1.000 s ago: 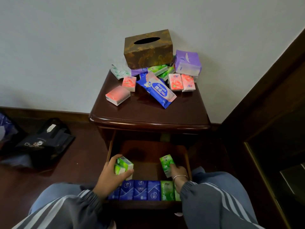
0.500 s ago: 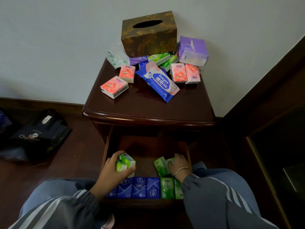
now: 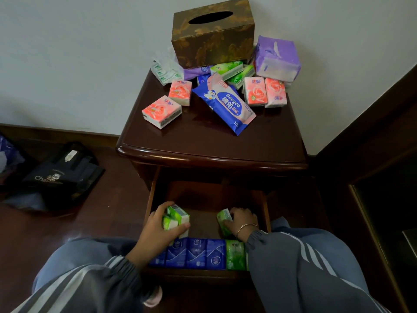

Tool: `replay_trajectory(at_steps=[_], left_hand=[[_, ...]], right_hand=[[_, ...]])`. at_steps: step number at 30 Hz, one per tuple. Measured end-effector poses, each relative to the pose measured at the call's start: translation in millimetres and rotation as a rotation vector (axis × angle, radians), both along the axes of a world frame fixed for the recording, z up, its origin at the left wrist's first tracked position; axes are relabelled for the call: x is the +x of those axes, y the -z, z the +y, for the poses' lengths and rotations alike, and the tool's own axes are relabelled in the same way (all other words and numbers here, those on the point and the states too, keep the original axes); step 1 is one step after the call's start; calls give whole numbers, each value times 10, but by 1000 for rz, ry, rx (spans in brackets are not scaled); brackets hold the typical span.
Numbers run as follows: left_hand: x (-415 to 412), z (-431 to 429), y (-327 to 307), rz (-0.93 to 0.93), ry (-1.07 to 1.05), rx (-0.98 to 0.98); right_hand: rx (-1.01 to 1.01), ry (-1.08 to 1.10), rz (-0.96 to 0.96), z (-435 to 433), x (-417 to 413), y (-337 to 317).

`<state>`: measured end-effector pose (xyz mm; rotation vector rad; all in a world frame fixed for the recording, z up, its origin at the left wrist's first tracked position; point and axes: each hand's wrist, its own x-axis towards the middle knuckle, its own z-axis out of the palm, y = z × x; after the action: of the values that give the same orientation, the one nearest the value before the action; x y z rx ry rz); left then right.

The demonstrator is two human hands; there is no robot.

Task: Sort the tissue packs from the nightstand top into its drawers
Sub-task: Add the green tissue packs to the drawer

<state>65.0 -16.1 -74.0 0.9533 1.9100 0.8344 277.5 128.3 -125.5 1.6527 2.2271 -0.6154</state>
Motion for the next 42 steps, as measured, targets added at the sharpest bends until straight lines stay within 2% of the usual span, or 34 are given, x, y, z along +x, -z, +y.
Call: replay_trajectory(at_steps=[4, 7, 14, 17, 22, 26, 28, 32, 37, 42], left_hand=[[15, 0, 11, 0, 14, -1], [11, 5, 20, 13, 17, -4], [6, 4, 41, 27, 19, -17], [12, 0, 43, 38, 21, -19], [1, -5, 58, 47, 28, -16], [-16, -14, 97, 34, 32, -14], [-22, -16, 116, 38, 35, -14], [-22, -6, 137, 40, 43, -9], [-27, -16, 156, 47, 38, -1], [-38, -12, 164, 43, 44, -11]], right_hand=[[-103, 220, 194, 55, 93, 18], [-156, 246, 236, 81, 133, 57], [-31, -4, 41, 145, 208, 70], [-73, -159, 13, 143, 248, 84], [-107, -261, -57, 135, 276, 107], [-60, -319, -198, 158, 286, 93], [-50, -314, -187, 165, 290, 90], [-81, -395, -33, 139, 205, 97], [-190, -426, -8, 115, 203, 101], [-186, -473, -172, 219, 296, 7]])
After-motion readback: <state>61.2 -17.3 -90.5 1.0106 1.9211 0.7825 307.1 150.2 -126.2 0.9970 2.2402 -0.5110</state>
